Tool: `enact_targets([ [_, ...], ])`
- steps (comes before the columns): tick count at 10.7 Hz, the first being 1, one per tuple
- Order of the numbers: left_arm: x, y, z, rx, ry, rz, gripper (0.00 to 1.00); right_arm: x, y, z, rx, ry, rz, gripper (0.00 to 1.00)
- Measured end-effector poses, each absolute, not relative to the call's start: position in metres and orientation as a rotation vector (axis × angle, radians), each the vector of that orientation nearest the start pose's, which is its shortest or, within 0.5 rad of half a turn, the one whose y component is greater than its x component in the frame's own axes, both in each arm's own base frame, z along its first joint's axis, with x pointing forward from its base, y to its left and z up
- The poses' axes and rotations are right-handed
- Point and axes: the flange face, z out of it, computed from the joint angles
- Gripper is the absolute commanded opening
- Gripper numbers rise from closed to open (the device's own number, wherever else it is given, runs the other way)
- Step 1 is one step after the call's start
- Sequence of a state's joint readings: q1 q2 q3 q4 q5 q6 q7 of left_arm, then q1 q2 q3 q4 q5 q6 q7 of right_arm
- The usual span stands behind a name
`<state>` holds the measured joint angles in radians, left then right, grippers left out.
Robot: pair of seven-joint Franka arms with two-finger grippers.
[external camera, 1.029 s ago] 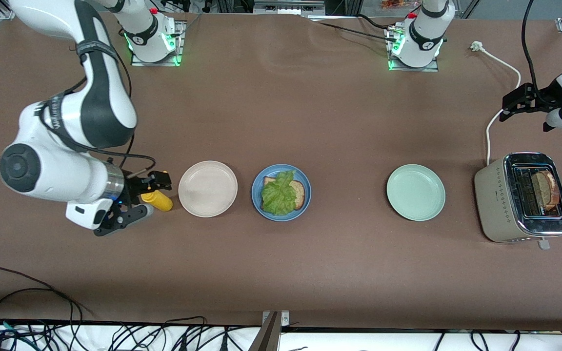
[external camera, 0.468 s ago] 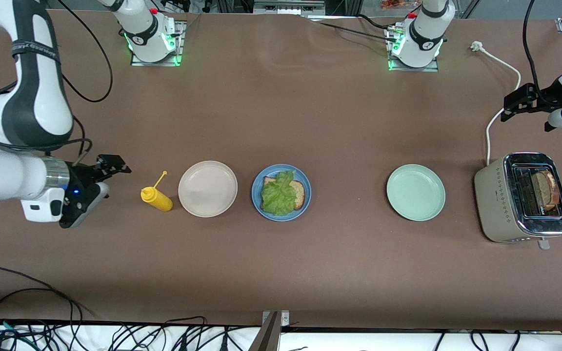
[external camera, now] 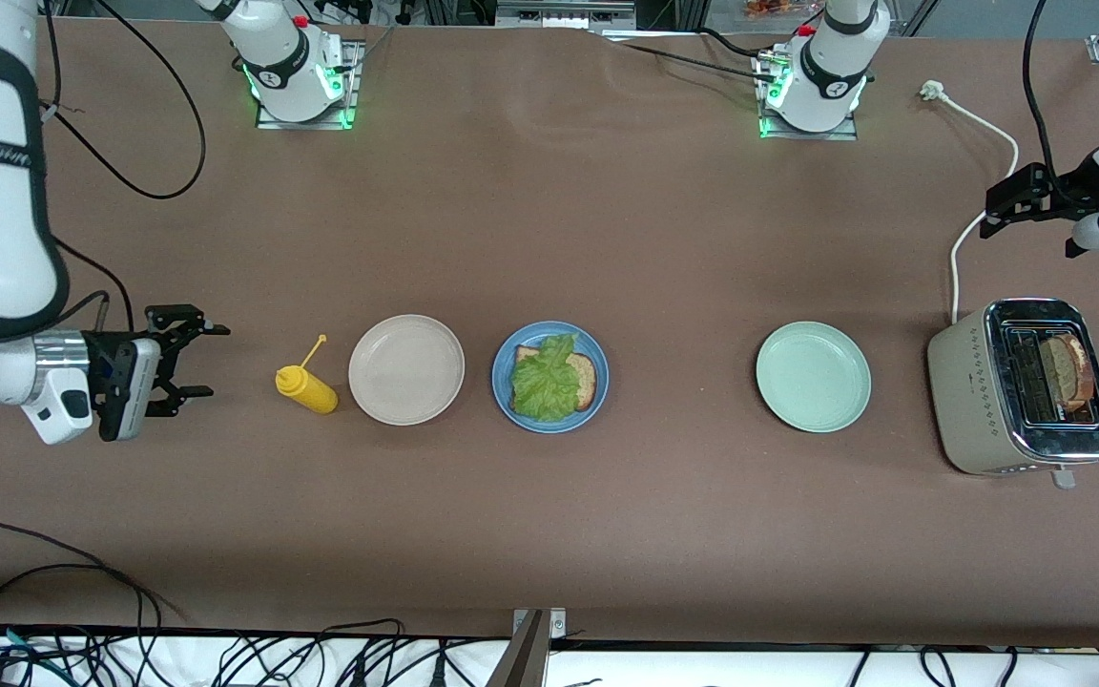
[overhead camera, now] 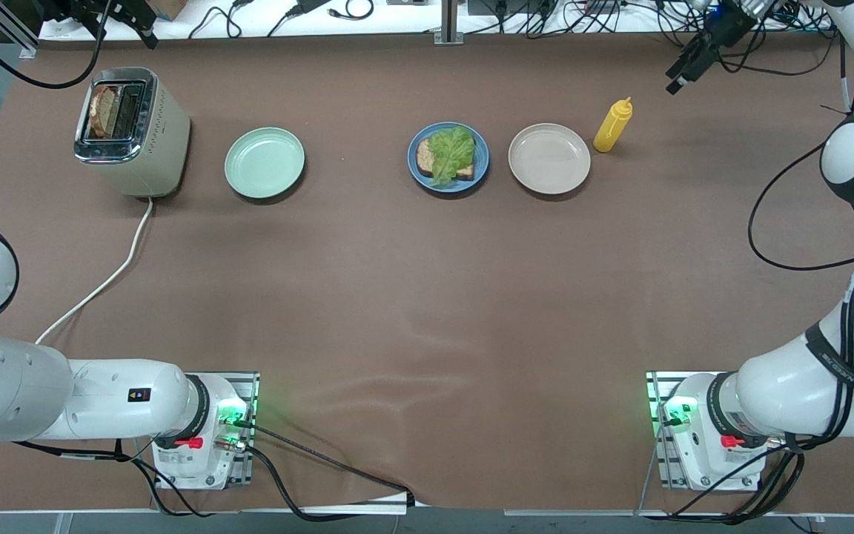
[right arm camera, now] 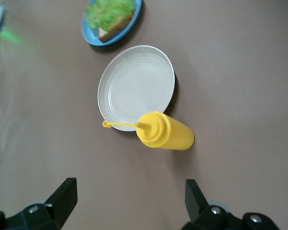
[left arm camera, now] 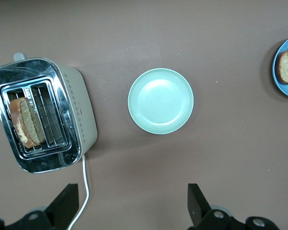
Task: Make sandwich in blue plate with both arms
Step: 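Move the right gripper back toward the yellow mustard bottle, then close the right gripper around the yellow mustard bottle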
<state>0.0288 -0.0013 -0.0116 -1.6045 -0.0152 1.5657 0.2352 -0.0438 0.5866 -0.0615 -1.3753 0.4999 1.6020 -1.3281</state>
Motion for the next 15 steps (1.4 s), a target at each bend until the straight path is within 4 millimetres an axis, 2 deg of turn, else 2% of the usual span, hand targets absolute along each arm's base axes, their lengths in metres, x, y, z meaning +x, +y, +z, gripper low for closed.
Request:
enact_targets([
  [2, 0.552, 0.008, 0.609, -3.142, 0.343, 0.056, 1.00, 0.682, -0.044, 0.319, -1.997, -1.452, -0.182, 1.00],
  [6, 0.553, 0.011, 0.608, -3.143, 0.334, 0.057, 1.00, 0.681, -0.069, 0.261, -1.738, -1.575, -0.432, 1.00],
  [9, 0.553, 0.016, 0.608, -3.145, 0.322, 0.058, 1.00, 0.680, -0.068, 0.226, -1.553, -1.676, -0.614, 1.00],
  [15, 0.553, 0.016, 0.608, -3.145, 0.321, 0.059, 1.00, 0.676, -0.069, 0.151, -1.488, -1.701, -0.742, 1.00],
])
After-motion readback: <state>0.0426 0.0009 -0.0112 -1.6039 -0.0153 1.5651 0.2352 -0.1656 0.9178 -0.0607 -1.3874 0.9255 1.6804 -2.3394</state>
